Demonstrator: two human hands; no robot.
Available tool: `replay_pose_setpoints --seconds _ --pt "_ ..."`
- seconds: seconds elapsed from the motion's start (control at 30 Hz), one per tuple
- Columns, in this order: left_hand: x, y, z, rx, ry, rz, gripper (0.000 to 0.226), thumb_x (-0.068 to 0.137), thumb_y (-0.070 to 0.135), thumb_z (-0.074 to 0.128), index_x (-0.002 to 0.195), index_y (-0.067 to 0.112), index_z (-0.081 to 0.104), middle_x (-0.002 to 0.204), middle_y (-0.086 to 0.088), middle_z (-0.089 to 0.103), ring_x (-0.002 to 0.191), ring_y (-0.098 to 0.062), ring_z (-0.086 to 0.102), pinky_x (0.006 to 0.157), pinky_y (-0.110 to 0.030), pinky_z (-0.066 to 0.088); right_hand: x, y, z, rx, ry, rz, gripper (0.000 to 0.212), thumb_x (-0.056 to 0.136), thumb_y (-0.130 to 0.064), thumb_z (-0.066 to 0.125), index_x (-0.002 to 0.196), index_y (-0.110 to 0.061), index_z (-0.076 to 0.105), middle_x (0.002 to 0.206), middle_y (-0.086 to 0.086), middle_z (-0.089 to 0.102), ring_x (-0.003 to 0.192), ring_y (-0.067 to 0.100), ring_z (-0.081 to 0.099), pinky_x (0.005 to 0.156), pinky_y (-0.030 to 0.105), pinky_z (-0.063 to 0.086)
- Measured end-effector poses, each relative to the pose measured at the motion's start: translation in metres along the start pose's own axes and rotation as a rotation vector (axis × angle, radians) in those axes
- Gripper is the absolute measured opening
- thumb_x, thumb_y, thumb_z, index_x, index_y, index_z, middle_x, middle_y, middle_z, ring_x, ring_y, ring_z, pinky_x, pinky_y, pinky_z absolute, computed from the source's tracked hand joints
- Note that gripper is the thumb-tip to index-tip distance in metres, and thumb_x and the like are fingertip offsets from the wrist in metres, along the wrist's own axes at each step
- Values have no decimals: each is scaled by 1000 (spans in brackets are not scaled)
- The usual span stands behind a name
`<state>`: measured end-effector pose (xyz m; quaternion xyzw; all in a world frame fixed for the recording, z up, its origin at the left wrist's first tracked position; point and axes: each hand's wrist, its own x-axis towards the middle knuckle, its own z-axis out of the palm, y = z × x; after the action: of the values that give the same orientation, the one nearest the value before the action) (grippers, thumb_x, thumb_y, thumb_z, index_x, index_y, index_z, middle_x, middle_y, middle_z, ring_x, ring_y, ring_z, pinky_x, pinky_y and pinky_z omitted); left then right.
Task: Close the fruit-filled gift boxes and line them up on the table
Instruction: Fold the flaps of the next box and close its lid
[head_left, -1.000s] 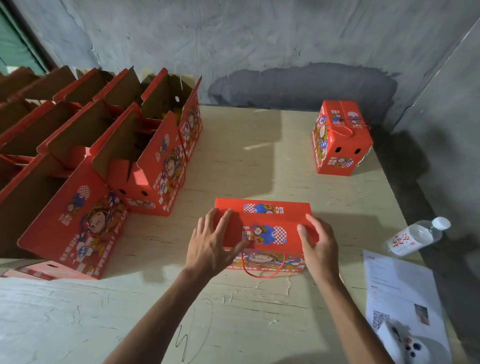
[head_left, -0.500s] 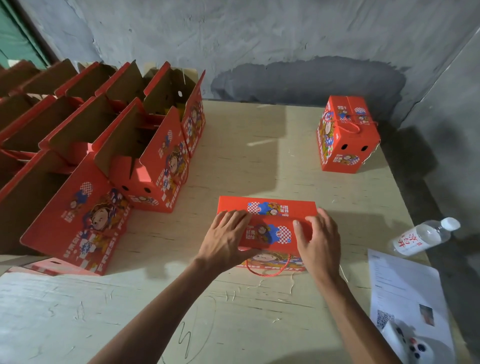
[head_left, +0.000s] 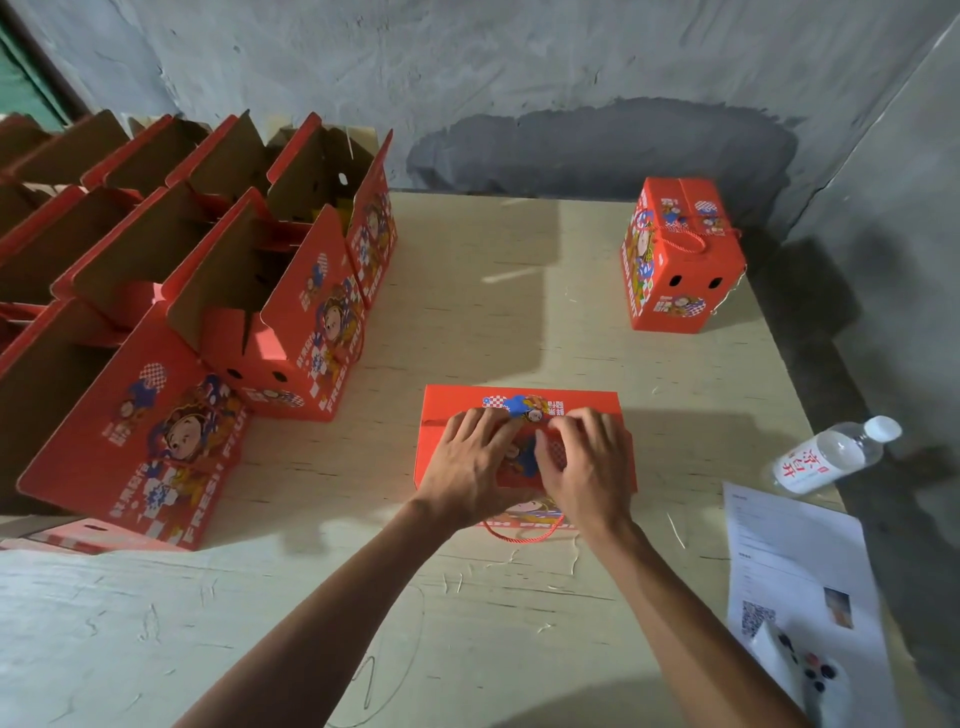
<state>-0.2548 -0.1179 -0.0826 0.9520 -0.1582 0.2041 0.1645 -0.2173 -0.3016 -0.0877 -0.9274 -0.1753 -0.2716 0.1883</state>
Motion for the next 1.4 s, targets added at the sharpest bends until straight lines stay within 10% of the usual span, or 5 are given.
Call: replay_pose_setpoints --seconds 0.63,0.87,1.4 --pt "-3 -5 0 48 49 93 88 78 83 63 128 11 67 114 -9 64 93 -30 57 81 -42 47 17 9 -1 60 -80 -46 30 96 -37 71 80 -12 66 76 3 56 72 23 52 61 33 39" --pt "-1 -17 -14 113 5 -202 33 105 47 46 102 17 61 99 -2 57 88 -28 51 78 -42 40 14 42 -9 159 -61 -42 33 99 -35 70 77 -13 60 79 1 56 75 25 54 68 42 48" --pt "4 -16 -17 23 -5 -401 25 105 24 55 92 4 62 90 -13 59 82 -34 50 76 -50 44 18 38 -11 148 -58 -85 36 98 -25 72 71 -7 58 73 7 49 70 29 49 64 41 45"
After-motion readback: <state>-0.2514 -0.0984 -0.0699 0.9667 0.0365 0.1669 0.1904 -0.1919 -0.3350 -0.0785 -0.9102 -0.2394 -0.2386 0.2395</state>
